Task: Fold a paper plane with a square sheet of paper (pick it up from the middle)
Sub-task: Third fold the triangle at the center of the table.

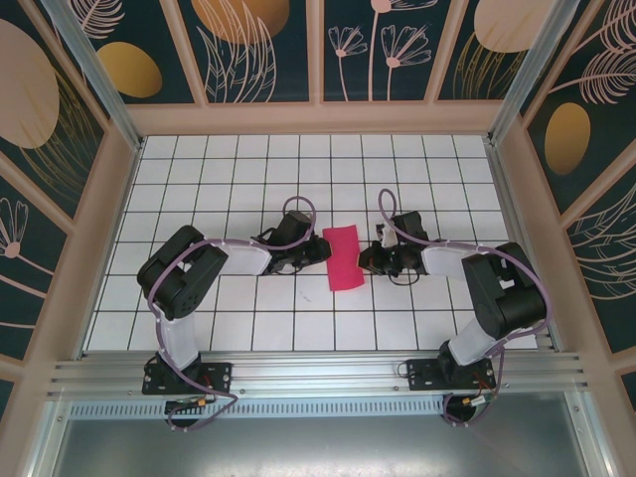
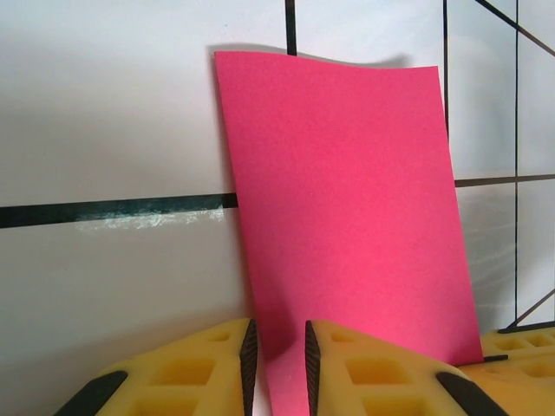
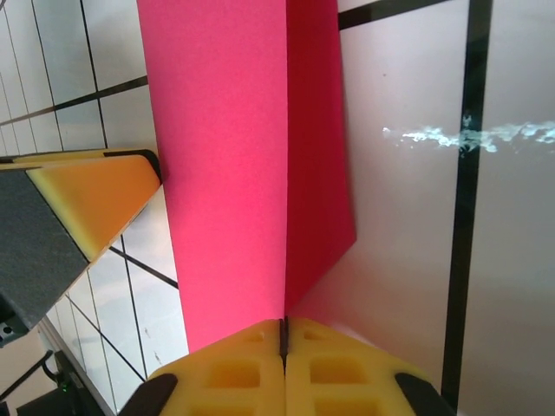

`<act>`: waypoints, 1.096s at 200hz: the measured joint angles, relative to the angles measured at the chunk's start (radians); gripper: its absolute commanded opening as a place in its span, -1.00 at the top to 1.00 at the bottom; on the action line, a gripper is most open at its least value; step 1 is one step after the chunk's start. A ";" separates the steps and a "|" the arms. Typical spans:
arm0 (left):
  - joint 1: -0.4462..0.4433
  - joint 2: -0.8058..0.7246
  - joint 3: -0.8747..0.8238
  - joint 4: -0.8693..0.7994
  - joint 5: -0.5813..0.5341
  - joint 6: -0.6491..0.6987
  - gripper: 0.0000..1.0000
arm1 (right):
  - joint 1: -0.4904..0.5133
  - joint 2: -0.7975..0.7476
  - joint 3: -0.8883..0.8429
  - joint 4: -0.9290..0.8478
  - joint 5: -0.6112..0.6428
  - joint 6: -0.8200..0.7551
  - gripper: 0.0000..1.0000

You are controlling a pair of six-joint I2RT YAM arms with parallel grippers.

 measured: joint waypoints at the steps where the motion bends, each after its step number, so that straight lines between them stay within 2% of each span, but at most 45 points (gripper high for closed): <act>1: 0.000 -0.002 -0.002 -0.001 -0.002 0.000 0.45 | 0.000 0.000 0.000 0.000 0.000 -0.001 0.95; 28: -0.015 -0.072 -0.042 -0.035 -0.041 0.033 0.38 | 0.000 0.000 0.000 0.000 -0.001 0.002 0.99; 46: -0.057 -0.124 -0.047 -0.069 -0.093 0.082 0.31 | 0.000 0.000 0.000 0.000 -0.001 0.018 0.99; 79: -0.218 -0.189 -0.018 -0.157 -0.224 0.202 0.18 | 0.000 0.000 0.000 0.000 0.000 0.063 0.99; 106: -0.344 -0.190 0.016 -0.199 -0.318 0.275 0.06 | 0.000 -0.018 -0.006 0.007 0.000 0.109 0.99; 127: -0.408 -0.160 0.055 -0.229 -0.380 0.316 -0.02 | 0.000 -0.031 -0.010 0.007 -0.001 0.133 0.99; 180: -0.460 -0.050 0.164 -0.279 -0.506 0.395 -0.11 | 0.000 -0.032 -0.011 0.006 0.000 0.155 0.97; 219: -0.467 0.011 0.224 -0.321 -0.578 0.439 -0.08 | 0.000 -0.032 -0.011 0.006 0.000 0.156 0.97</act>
